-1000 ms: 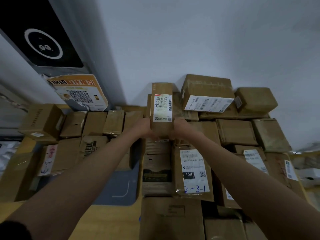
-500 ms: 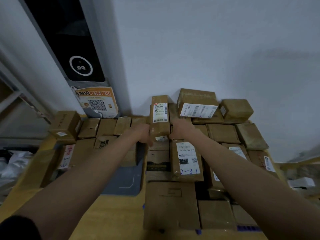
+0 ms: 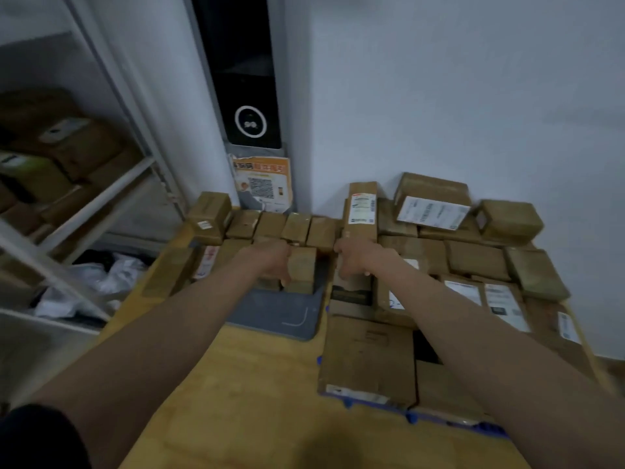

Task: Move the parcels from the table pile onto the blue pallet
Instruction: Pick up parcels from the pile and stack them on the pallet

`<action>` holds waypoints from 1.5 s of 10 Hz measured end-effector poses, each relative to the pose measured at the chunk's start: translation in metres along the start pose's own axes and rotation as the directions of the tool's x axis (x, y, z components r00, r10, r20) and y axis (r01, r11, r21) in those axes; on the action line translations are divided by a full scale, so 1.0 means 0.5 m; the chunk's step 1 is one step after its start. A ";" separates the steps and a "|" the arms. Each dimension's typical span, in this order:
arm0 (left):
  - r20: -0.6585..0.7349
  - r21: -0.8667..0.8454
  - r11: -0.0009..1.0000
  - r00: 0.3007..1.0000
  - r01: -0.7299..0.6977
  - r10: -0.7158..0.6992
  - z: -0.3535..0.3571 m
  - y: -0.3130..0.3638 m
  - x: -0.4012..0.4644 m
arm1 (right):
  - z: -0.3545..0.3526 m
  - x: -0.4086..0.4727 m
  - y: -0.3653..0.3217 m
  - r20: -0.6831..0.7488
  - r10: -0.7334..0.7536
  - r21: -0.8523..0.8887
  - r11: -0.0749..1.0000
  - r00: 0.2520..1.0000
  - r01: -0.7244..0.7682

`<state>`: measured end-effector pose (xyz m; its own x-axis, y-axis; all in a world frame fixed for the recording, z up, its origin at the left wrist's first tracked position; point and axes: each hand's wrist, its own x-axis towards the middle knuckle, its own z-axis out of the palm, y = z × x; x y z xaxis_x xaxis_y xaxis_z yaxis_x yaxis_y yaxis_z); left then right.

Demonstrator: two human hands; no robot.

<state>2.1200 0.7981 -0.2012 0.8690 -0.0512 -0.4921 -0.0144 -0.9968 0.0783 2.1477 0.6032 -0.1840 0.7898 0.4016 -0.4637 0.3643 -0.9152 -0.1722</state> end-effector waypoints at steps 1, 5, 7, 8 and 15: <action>0.033 -0.008 0.995 0.995 0.098 -0.098 0.023 -0.064 -0.049 | 0.018 0.006 -0.051 0.039 -0.051 0.002 0.999 0.998 0.051; 0.073 0.029 0.969 0.966 0.247 -0.249 0.101 -0.338 -0.161 | 0.071 0.076 -0.315 0.124 -0.268 -0.051 0.960 0.956 0.275; 0.061 -0.136 0.938 0.947 0.320 -0.315 0.137 -0.503 -0.150 | 0.104 0.177 -0.440 0.182 -0.236 0.014 0.971 0.954 0.238; 0.083 -0.189 0.926 0.945 0.327 -0.317 0.144 -0.594 -0.128 | 0.128 0.236 -0.506 0.210 -0.227 0.032 0.974 0.951 0.225; 0.222 -0.454 0.846 0.955 0.278 -0.195 0.266 -0.823 0.103 | 0.310 0.519 -0.742 0.259 -0.138 0.496 0.868 0.956 -0.010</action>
<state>2.1047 1.1975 -0.3741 0.7231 0.1319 -0.6780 0.4545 -0.8300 0.3233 2.1409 1.0417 -0.3753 0.5769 0.5013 -0.6449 0.0636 -0.8147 -0.5764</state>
